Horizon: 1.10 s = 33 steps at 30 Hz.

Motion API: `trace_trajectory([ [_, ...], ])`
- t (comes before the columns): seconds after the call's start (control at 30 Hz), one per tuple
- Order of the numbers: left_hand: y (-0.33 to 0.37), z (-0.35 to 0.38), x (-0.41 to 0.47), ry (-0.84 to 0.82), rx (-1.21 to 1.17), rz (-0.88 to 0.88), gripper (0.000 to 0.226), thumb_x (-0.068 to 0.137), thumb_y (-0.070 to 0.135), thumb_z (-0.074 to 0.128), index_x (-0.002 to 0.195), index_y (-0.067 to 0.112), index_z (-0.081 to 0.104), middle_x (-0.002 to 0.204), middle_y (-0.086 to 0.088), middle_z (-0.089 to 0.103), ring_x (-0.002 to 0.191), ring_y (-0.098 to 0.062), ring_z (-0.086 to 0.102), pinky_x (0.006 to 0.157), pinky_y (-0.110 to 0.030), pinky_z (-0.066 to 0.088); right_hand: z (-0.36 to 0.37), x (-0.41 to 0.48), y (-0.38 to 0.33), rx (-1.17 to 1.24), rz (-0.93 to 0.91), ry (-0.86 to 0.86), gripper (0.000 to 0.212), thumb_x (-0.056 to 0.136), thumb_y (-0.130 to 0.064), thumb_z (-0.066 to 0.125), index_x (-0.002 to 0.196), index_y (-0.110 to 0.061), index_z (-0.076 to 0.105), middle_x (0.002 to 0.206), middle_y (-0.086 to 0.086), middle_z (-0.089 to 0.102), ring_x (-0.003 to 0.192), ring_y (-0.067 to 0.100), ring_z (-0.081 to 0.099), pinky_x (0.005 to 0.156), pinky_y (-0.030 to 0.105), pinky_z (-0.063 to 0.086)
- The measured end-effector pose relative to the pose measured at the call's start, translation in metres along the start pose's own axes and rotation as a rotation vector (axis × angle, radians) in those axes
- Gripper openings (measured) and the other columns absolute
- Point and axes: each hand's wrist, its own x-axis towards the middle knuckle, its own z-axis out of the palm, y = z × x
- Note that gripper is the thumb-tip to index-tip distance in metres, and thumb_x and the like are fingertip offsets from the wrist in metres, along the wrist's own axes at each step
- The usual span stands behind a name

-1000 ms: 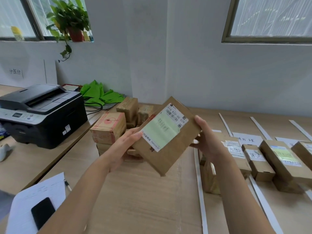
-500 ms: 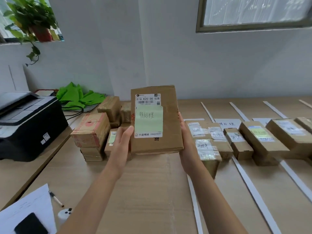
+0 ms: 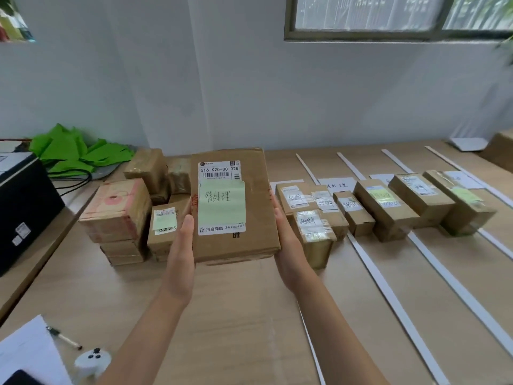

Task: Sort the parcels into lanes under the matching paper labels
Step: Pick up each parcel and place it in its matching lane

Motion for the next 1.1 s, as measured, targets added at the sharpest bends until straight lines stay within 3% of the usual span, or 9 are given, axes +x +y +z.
trace_trajectory([
  [0.23,-0.022,0.005,-0.013,-0.111,-0.053,-0.114,0.043,0.104,0.046,0.029,0.144,0.041,0.045,0.142,0.005,0.056,0.136,-0.016,0.048,0.115,-0.051,0.034,-0.012,-0.040,-0.004,-0.032,0.057,0.135,0.045,0.109,-0.042,0.024,0.153,-0.041,0.031,0.154,-0.021,0.040,0.144,0.001,0.034,0.123,0.042,0.023],
  [0.4,-0.035,0.034,-0.030,-0.214,-0.035,-0.183,0.047,0.099,0.052,0.031,0.144,0.047,0.041,0.143,0.009,0.055,0.136,-0.013,0.047,0.115,-0.049,0.035,-0.037,-0.078,-0.016,-0.065,0.102,0.239,0.044,0.109,-0.044,0.023,0.152,-0.046,0.031,0.148,-0.019,0.049,0.136,0.003,0.047,0.118,0.040,0.034],
  [0.6,-0.033,0.081,-0.038,-0.281,-0.007,-0.209,0.040,0.108,0.037,0.025,0.144,0.044,0.043,0.138,0.012,0.058,0.130,-0.008,0.053,0.112,-0.044,0.040,-0.071,-0.111,-0.033,-0.126,0.057,0.283,0.043,0.110,-0.040,0.018,0.148,-0.044,0.039,0.141,-0.013,0.058,0.132,0.008,0.053,0.110,0.038,0.041],
  [0.73,-0.035,0.133,-0.045,-0.356,0.037,-0.201,0.041,0.109,0.032,0.025,0.145,0.037,0.045,0.133,0.009,0.063,0.125,-0.008,0.057,0.100,-0.029,0.049,-0.116,-0.135,-0.041,-0.119,0.058,0.361,0.042,0.108,-0.047,0.023,0.147,-0.048,0.038,0.143,-0.014,0.056,0.133,0.008,0.051,0.113,0.042,0.039],
  [0.8,-0.042,0.164,-0.053,-0.388,0.033,-0.213,0.041,0.109,0.032,0.026,0.146,0.038,0.042,0.134,0.009,0.062,0.125,-0.008,0.057,0.093,-0.021,0.052,-0.144,-0.150,-0.046,-0.114,0.062,0.390,0.042,0.108,-0.047,0.022,0.146,-0.048,0.040,0.138,-0.013,0.061,0.128,0.008,0.056,0.107,0.036,0.045],
  [0.87,-0.051,0.197,-0.065,-0.398,0.013,-0.223,0.041,0.109,0.032,0.027,0.147,0.037,0.041,0.134,0.008,0.062,0.125,-0.009,0.058,0.094,-0.021,0.053,-0.177,-0.165,-0.051,-0.100,0.064,0.393,0.042,0.108,-0.044,0.022,0.145,-0.045,0.042,0.133,-0.011,0.064,0.124,0.009,0.060,0.101,0.032,0.049],
  [1.0,-0.076,0.268,-0.097,-0.376,0.048,-0.253,0.041,0.108,0.037,0.027,0.147,0.040,0.040,0.132,0.009,0.063,0.123,-0.009,0.059,0.098,-0.030,0.053,-0.251,-0.198,-0.063,-0.097,0.088,0.420,0.040,0.108,-0.043,0.027,0.142,-0.042,0.049,0.128,-0.010,0.067,0.120,0.011,0.063,0.100,0.038,0.050],
  [1.1,-0.098,0.324,-0.119,-0.395,0.102,-0.270,0.040,0.107,0.042,0.028,0.145,0.046,0.040,0.131,0.014,0.062,0.119,0.001,0.058,0.096,-0.021,0.051,-0.312,-0.225,-0.059,-0.134,0.128,0.481,0.039,0.104,-0.055,0.031,0.140,-0.051,0.046,0.134,-0.016,0.062,0.123,0.007,0.060,0.101,0.039,0.050],
])
